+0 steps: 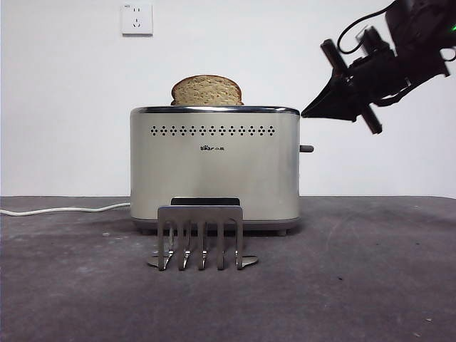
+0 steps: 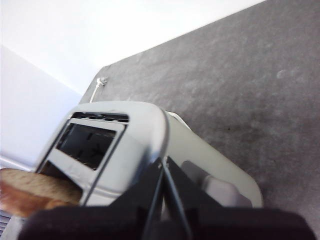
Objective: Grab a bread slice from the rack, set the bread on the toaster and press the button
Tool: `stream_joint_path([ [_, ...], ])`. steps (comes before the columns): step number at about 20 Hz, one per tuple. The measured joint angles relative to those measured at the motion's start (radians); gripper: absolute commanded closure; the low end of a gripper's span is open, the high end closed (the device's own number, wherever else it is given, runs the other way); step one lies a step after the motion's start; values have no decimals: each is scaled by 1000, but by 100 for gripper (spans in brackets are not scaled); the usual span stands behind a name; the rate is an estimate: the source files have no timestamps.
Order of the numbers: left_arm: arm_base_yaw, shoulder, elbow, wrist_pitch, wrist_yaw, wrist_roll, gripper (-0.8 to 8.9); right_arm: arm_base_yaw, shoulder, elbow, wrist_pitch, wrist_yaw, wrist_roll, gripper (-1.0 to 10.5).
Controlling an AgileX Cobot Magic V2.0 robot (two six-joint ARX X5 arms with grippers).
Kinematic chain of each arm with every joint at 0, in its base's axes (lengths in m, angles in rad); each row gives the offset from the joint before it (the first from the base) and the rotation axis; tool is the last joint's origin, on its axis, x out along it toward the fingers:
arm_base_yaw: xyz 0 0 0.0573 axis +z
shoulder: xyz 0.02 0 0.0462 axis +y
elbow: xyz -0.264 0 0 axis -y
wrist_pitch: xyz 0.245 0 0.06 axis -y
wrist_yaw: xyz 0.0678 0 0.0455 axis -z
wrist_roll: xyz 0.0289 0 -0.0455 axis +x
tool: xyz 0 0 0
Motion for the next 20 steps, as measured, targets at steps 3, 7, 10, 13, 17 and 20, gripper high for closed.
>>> stream_joint_path([
  [3,0,0,0,-2,1,-3,459,1,32,3,-3,1,0,959],
  [7,0,0,0,0,28,-3,459,1,69,3,-7,20,-2,959],
  [10,-1,0,0,10,39,-3,459,1,77,3,-14,24,-10,959],
  [13,-1,0,0,14,39,-3,459,1,79,8,-44,31,-41,959],
  [17,-1,0,0,14,43,-3,459,7,102,12,-101,50,-97,959],
  [20,-1,0,0,14,43,-3,459,9,129,13,-127,49,-129,959],
])
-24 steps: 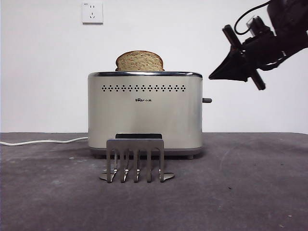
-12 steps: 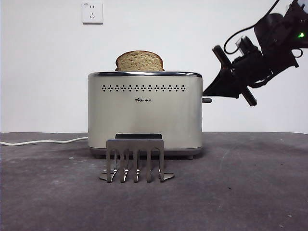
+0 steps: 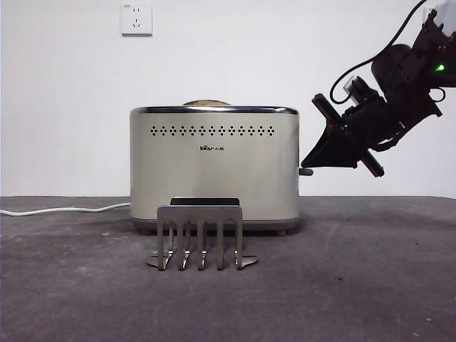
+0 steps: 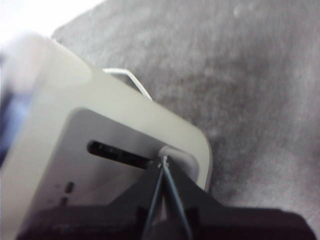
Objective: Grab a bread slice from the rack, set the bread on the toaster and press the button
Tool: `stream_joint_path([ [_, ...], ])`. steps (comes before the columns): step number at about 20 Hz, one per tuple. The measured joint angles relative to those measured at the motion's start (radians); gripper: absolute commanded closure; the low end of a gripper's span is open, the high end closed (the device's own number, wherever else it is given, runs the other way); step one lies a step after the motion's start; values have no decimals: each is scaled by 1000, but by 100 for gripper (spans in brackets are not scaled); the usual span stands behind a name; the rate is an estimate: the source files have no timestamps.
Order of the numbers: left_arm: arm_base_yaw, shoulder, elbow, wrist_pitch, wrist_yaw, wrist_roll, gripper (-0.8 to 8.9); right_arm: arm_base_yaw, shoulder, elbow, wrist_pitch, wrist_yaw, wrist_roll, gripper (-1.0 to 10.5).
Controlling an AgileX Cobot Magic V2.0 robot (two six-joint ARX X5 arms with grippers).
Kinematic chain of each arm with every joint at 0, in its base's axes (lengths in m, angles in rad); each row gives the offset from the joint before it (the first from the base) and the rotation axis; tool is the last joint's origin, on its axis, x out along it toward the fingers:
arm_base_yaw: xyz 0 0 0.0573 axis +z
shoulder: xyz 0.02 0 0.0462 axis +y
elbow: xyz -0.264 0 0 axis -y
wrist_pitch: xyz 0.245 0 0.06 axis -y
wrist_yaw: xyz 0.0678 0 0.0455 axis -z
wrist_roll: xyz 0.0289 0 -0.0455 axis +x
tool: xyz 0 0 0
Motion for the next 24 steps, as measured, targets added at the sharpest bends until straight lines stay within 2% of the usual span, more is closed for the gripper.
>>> stream_joint_path([
  [4,0,0,0,-8,2,0,459,10,1,11,-56,58,-59,959],
  [7,0,0,0,-8,2,0,459,10,1,13,-65,59,-79,959],
  [24,0,0,0,-20,2,0,459,11,-1,15,-79,79,-86,959],
])
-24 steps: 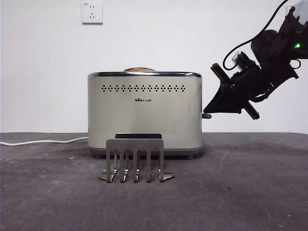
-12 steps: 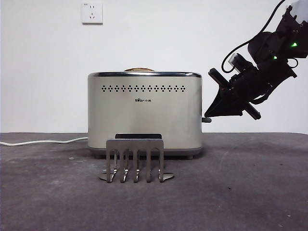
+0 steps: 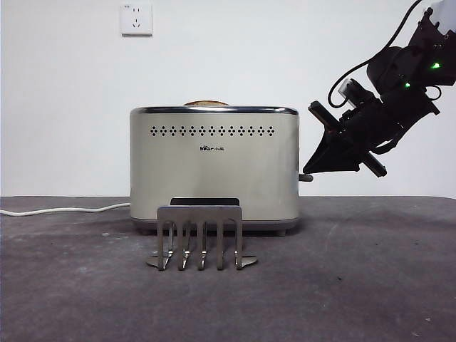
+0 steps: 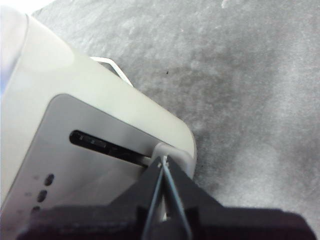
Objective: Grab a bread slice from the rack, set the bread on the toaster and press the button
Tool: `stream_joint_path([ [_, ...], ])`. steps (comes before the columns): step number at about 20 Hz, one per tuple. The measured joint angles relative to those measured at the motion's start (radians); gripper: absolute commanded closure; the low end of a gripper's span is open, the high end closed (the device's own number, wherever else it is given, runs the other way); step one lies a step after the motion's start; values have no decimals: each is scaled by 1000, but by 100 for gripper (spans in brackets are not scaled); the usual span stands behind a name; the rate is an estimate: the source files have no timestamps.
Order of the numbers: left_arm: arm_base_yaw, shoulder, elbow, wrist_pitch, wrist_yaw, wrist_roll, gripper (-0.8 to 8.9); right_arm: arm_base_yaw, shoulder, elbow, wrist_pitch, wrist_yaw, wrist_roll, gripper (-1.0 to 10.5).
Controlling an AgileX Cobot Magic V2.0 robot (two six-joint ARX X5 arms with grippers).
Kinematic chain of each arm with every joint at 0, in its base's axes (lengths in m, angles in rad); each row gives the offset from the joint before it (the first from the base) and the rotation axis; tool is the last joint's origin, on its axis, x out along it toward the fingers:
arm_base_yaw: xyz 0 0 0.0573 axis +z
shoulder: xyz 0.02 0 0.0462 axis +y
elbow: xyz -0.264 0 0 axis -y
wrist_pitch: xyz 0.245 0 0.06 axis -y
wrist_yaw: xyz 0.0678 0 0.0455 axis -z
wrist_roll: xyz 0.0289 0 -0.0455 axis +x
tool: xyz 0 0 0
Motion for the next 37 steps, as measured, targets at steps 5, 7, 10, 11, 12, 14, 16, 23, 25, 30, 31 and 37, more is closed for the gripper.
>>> stream_joint_path([
  [5,0,0,0,0,0,0,459,-1,0,0,15,-30,2,958],
  [7,0,0,0,0,0,0,459,-2,-10,-6,13,-51,13,958],
  [10,0,0,0,0,0,0,460,-2,-105,-22,-18,-45,20,958],
  [11,0,0,0,0,0,0,460,-3,-166,-22,-23,-44,20,958],
  [12,0,0,0,0,0,0,460,-3,-233,-22,-40,-44,20,958],
  [14,0,0,0,-2,0,0,466,-6,-373,-19,-119,-45,16,958],
  [16,0,0,0,-18,0,0,469,-7,-492,-19,-251,-45,-8,958],
  [23,0,0,0,-108,0,0,469,-6,-771,-19,-753,-45,-168,958],
  [25,0,0,0,-128,0,0,469,-6,-818,-19,-868,-45,-211,958],
  [30,0,0,0,-172,0,0,524,-6,-890,-19,-1084,-45,-300,958],
  [31,0,0,0,-172,0,0,649,-6,-907,-19,-1114,-45,-316,958],
  [37,0,0,0,-173,0,0,816,-6,-949,-19,-1118,-45,-337,946],
])
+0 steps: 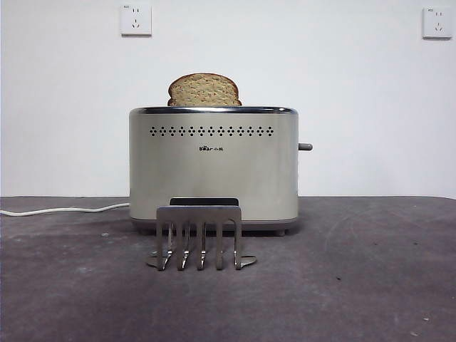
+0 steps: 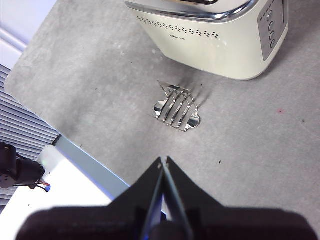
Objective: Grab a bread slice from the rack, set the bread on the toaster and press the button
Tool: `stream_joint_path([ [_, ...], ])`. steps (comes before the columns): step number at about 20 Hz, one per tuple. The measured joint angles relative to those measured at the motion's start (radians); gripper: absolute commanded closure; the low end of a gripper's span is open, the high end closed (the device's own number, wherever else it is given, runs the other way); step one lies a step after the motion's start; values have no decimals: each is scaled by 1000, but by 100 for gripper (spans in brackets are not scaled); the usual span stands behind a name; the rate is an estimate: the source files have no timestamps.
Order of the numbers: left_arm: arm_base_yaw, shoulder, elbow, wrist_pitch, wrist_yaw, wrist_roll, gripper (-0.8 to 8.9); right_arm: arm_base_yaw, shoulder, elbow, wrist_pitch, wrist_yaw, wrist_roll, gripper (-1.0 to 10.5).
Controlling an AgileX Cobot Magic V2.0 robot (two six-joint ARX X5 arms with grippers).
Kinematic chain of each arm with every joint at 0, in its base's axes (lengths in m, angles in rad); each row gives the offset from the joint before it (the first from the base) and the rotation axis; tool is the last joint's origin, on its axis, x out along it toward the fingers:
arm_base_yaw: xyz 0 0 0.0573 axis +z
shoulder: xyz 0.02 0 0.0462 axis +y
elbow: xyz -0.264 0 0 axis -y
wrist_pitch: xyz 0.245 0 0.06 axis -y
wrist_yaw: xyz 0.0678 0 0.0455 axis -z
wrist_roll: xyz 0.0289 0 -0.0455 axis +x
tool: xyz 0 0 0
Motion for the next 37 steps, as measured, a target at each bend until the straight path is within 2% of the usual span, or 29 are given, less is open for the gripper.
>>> stream_joint_path([
  [12,0,0,0,0,-1,-1,817,0,0,0,0,0,-3,946],
  [15,52,-18,-1,10,-19,2,817,0,-2,0,0,0,-3,946],
  [17,125,-60,-7,113,16,16,817,0,-2,0,0,0,-3,946],
  [20,263,-191,-90,349,143,53,817,0,-2,0,0,0,-3,946],
  [21,311,-246,-145,430,172,58,817,0,-2,0,0,0,-3,946],
  [24,440,-433,-393,675,167,62,817,0,-2,0,0,0,-3,946],
  [28,549,-700,-810,937,49,62,817,0,-2,0,0,0,-3,946],
  [30,583,-820,-1018,1043,22,55,817,0,-2,0,0,0,-3,946],
  [34,621,-1039,-1379,1087,-47,27,817,0,-2,0,0,0,-3,946],
  [37,627,-1178,-1575,1087,-57,21,817,0,-2,0,0,0,-3,946],
])
